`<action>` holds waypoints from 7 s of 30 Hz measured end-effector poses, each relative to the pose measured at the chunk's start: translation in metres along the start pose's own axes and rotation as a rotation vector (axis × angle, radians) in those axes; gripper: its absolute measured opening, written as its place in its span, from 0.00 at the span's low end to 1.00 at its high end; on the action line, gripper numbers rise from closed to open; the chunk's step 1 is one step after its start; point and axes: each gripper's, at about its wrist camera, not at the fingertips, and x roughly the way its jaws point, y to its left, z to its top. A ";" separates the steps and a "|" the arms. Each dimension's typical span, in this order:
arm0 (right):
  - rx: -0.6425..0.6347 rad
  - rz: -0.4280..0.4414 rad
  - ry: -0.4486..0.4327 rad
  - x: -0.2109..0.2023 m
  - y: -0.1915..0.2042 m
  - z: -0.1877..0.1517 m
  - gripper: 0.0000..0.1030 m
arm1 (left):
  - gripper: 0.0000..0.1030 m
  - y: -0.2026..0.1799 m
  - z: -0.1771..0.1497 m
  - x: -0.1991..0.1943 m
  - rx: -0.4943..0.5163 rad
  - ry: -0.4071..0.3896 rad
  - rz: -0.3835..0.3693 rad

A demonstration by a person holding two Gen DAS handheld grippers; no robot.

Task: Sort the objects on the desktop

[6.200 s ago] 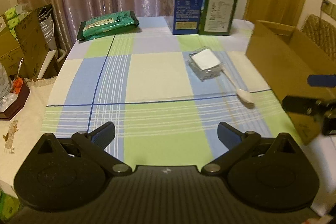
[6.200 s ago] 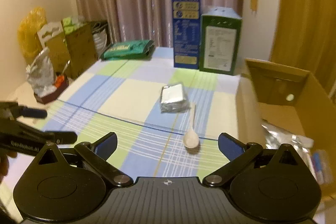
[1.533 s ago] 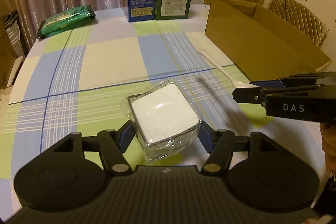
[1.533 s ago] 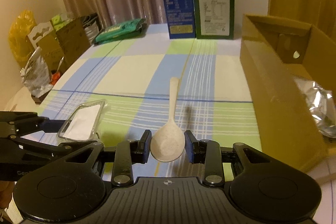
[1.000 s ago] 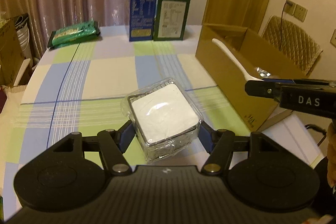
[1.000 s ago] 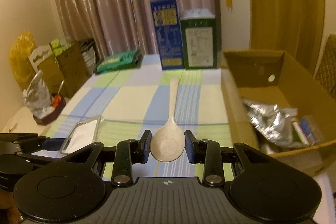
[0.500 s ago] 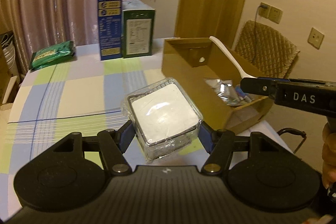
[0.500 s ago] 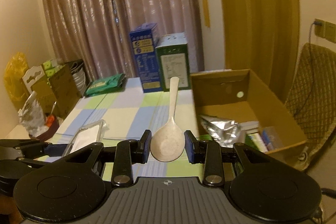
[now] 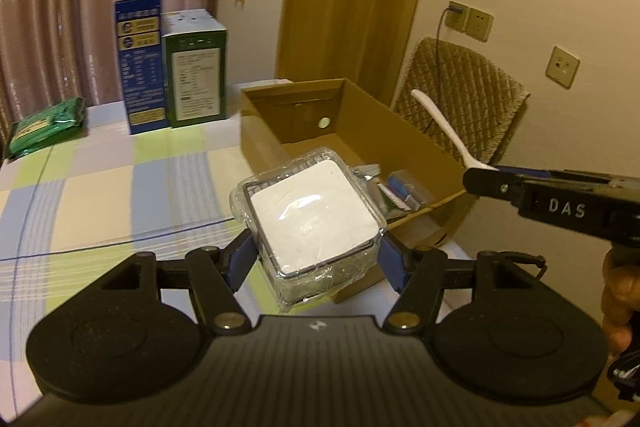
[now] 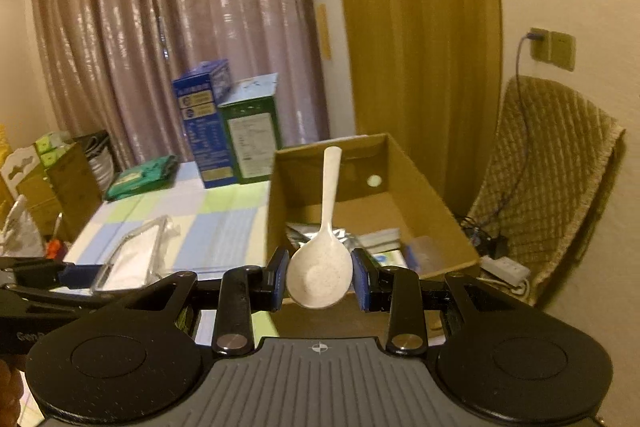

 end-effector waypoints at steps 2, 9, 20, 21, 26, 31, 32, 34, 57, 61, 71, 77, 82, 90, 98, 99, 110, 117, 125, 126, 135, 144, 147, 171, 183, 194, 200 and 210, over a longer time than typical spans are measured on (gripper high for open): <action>0.005 -0.007 0.000 0.000 -0.007 0.001 0.30 | 0.59 -0.006 0.003 0.005 0.006 0.003 -0.012; 0.016 -0.016 0.006 0.006 -0.024 0.005 0.30 | 0.59 -0.026 0.015 0.022 0.030 0.010 -0.038; 0.009 -0.020 0.022 0.024 -0.048 0.012 0.30 | 0.59 -0.041 0.026 0.046 0.040 0.022 -0.047; 0.008 -0.020 0.022 0.025 -0.049 0.012 0.30 | 0.59 -0.041 0.027 0.048 0.040 0.024 -0.046; 0.001 -0.022 0.026 0.033 -0.057 0.016 0.30 | 0.59 -0.042 0.032 0.057 0.040 0.030 -0.042; -0.006 -0.020 0.035 0.044 -0.063 0.020 0.30 | 0.59 -0.043 0.036 0.068 0.036 0.038 -0.047; -0.008 -0.019 0.036 0.046 -0.064 0.021 0.30 | 0.59 -0.044 0.037 0.070 0.037 0.039 -0.048; -0.010 -0.017 0.039 0.051 -0.065 0.022 0.30 | 0.58 -0.046 0.039 0.074 0.039 0.039 -0.048; -0.068 0.000 0.072 0.104 -0.076 0.046 0.30 | 0.58 -0.042 0.073 0.119 0.018 0.044 -0.055; -0.075 0.003 0.079 0.113 -0.077 0.051 0.30 | 0.58 -0.041 0.077 0.126 0.013 0.048 -0.061; -0.078 0.009 0.087 0.138 -0.084 0.066 0.30 | 0.58 -0.029 0.091 0.149 -0.009 0.063 -0.057; -0.061 0.009 0.086 0.151 -0.091 0.073 0.30 | 0.59 -0.024 0.099 0.166 0.007 0.060 -0.040; -0.054 0.007 0.089 0.160 -0.095 0.076 0.30 | 0.70 -0.016 0.100 0.184 -0.010 0.077 -0.031; -0.043 0.012 0.109 0.166 -0.096 0.068 0.30 | 0.71 -0.006 0.090 0.177 -0.021 0.074 -0.015; -0.048 0.030 0.116 0.173 -0.086 0.070 0.30 | 0.74 0.002 0.086 0.164 -0.032 0.055 0.005; -0.049 0.032 0.116 0.174 -0.085 0.072 0.30 | 0.75 0.003 0.087 0.162 -0.033 0.051 0.006; -0.011 0.084 0.094 0.193 -0.075 0.084 0.71 | 0.84 0.019 0.076 0.142 -0.061 0.039 0.051; 0.022 0.040 0.136 0.150 -0.087 0.055 0.85 | 0.99 0.016 0.047 0.107 -0.120 0.000 0.086; 0.040 0.032 0.172 0.079 -0.086 0.031 0.98 | 0.99 -0.011 0.020 0.058 -0.145 -0.014 0.116; 0.041 0.027 0.172 0.070 -0.084 0.030 0.98 | 0.99 -0.014 0.017 0.053 -0.147 -0.012 0.113; -0.004 0.003 0.195 0.007 -0.059 0.022 0.98 | 0.99 -0.035 -0.005 0.006 -0.164 0.035 0.121; -0.081 -0.052 0.203 -0.026 -0.031 0.003 0.98 | 0.99 -0.040 -0.024 -0.022 -0.182 0.077 0.122; -0.091 -0.052 0.212 -0.033 -0.026 -0.004 0.98 | 0.99 -0.042 -0.030 -0.025 -0.183 0.082 0.124; -0.071 -0.065 0.227 -0.050 -0.025 -0.022 0.98 | 0.99 -0.048 -0.048 -0.029 -0.156 0.115 0.193; -0.068 -0.066 0.228 -0.050 -0.026 -0.022 0.98 | 0.99 -0.047 -0.050 -0.029 -0.155 0.115 0.202; -0.066 -0.068 0.232 -0.051 -0.025 -0.025 0.98 | 0.99 -0.047 -0.051 -0.030 -0.156 0.113 0.205; -0.066 -0.067 0.233 -0.051 -0.025 -0.025 0.98 | 0.99 -0.046 -0.051 -0.031 -0.156 0.109 0.209; -0.064 -0.069 0.236 -0.050 -0.025 -0.027 0.98 | 0.99 -0.047 -0.050 -0.034 -0.145 0.085 0.219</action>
